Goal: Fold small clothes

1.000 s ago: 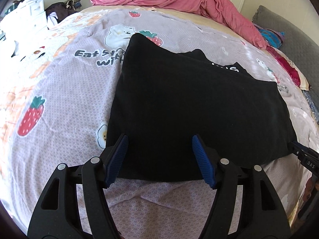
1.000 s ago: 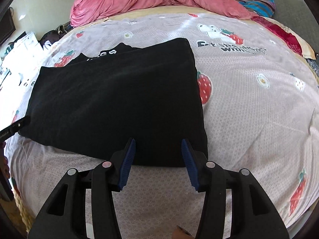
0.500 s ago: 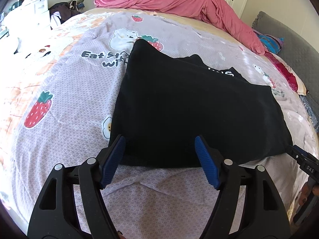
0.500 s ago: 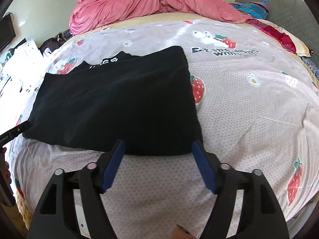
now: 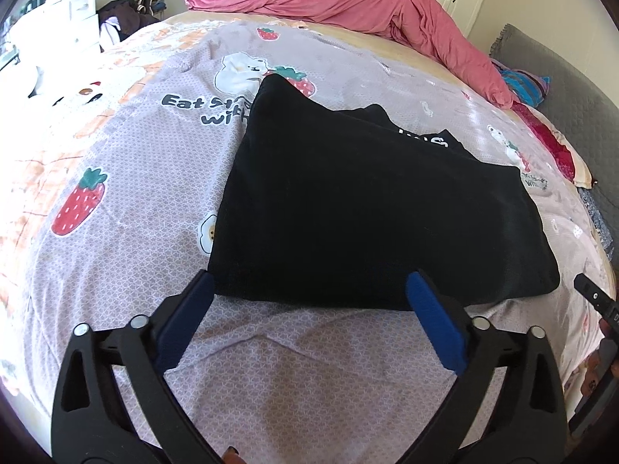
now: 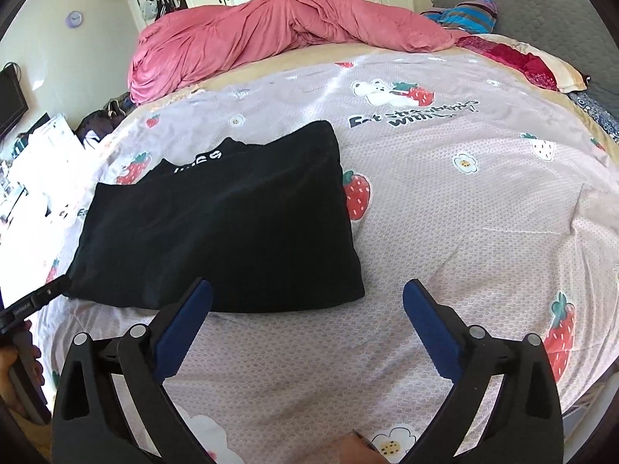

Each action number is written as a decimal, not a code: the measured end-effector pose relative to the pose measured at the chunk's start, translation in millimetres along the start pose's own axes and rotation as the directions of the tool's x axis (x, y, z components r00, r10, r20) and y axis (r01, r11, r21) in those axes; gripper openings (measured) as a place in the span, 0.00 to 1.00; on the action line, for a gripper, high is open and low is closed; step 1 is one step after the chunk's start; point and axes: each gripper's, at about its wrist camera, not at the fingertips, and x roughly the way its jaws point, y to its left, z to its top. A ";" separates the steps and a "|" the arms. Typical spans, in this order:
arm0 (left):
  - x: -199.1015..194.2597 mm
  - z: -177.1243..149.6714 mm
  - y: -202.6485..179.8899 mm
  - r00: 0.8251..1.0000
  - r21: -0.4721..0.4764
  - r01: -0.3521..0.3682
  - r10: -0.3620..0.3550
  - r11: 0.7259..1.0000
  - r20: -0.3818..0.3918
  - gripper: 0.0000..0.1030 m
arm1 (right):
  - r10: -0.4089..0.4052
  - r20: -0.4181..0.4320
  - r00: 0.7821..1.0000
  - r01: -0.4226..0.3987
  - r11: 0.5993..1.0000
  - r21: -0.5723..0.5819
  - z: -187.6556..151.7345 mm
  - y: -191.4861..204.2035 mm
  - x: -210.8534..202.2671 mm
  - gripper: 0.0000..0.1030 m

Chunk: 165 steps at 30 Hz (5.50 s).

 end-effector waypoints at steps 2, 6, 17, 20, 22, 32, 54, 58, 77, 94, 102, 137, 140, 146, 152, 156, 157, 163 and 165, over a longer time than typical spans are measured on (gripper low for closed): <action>-1.8 -0.6 -1.5 1.000 0.006 -0.004 0.004 1.000 -0.003 0.91 | -0.004 0.003 1.000 0.004 1.000 -0.007 -0.4 1.5 -1.3 0.96; -6.5 -1.6 -3.6 1.000 0.014 -0.013 0.013 1.000 -0.002 0.91 | -0.012 0.010 1.000 0.012 1.000 -0.023 -2.1 5.7 -4.2 0.96; -19.7 -4.4 -5.1 1.000 0.021 -0.004 0.004 1.000 0.006 0.91 | 0.029 0.009 1.000 -0.028 0.996 -0.081 -3.0 33.1 -10.8 0.96; -23.3 -3.9 -2.2 1.000 0.017 -0.009 0.009 1.000 0.012 0.91 | 0.044 0.005 0.999 -0.044 0.994 -0.104 -2.3 44.2 -11.0 0.96; -26.2 -4.0 0.0 1.000 0.012 -0.013 0.013 1.000 0.017 0.91 | 0.054 0.003 0.999 -0.054 0.992 -0.117 -1.6 51.0 -11.0 0.96; -40.6 1.5 17.1 0.998 -0.008 -0.040 0.040 0.999 0.050 0.91 | 0.107 0.006 0.994 -0.104 0.974 -0.200 8.4 93.5 -10.8 0.96; -46.3 18.7 76.2 0.990 -0.091 -0.115 0.122 0.989 0.073 0.91 | 0.202 -0.055 0.978 -0.207 0.899 -0.386 5.1 196.7 15.2 0.96; -40.6 24.7 83.7 0.989 -0.099 -0.129 0.136 0.987 0.066 0.91 | 0.196 -0.073 0.978 -0.209 0.882 -0.423 -0.9 211.0 24.9 0.96; -9.1 57.3 107.3 0.984 -0.116 -0.166 0.172 0.979 0.050 0.91 | 0.152 -0.119 0.981 -0.193 0.766 -0.613 -28.8 280.4 81.3 0.96; 24.4 81.5 105.4 0.987 -0.115 -0.157 0.161 0.981 0.026 0.91 | 0.048 0.018 0.999 -0.020 0.684 -0.730 -41.3 323.5 127.9 0.96; 40.9 97.4 97.3 0.998 -0.156 -0.063 0.064 0.986 -0.001 0.91 | 0.170 0.094 0.981 -0.056 0.709 -0.703 -29.2 310.4 105.4 0.35; 55.2 145.5 -174.1 0.927 0.101 0.373 -0.365 0.922 -0.089 0.35 | 0.171 0.354 0.919 -0.034 0.932 -0.360 17.8 117.0 10.4 0.07; 61.3 142.4 -192.9 0.926 0.118 0.374 -0.362 0.920 -0.110 0.35 | 0.160 0.352 0.922 -0.041 0.945 -0.325 17.1 101.0 10.2 0.07; 84.3 133.5 -234.1 0.925 0.149 0.363 -0.337 0.920 -0.176 0.35 | 0.139 0.326 0.935 -0.060 0.969 -0.240 15.2 66.4 14.1 0.07; 112.0 116.0 -269.6 0.921 0.183 0.350 -0.302 0.919 -0.245 0.36 | 0.135 0.256 0.957 -0.104 0.986 -0.132 8.4 28.5 26.3 0.07; 128.2 104.9 -277.4 0.918 0.164 0.335 -0.282 0.928 -0.280 0.54 | 0.170 0.173 0.970 -0.168 0.985 -0.028 0.0 6.0 39.8 0.07; 130.9 102.5 -277.7 0.912 0.154 0.346 -0.294 0.925 -0.286 0.61 | 0.184 0.153 0.971 -0.187 0.982 0.004 -2.2 -0.1 43.2 0.08; 113.8 101.7 -267.5 0.902 0.126 0.391 -0.353 0.912 -0.247 0.66 | 0.287 0.085 0.954 -0.298 0.938 0.177 -10.6 -31.2 54.0 0.21; 102.9 102.8 -259.5 0.909 0.127 0.390 -0.359 0.912 -0.212 0.66 | 0.330 0.064 0.942 -0.335 0.914 0.230 -11.2 -42.3 54.5 0.26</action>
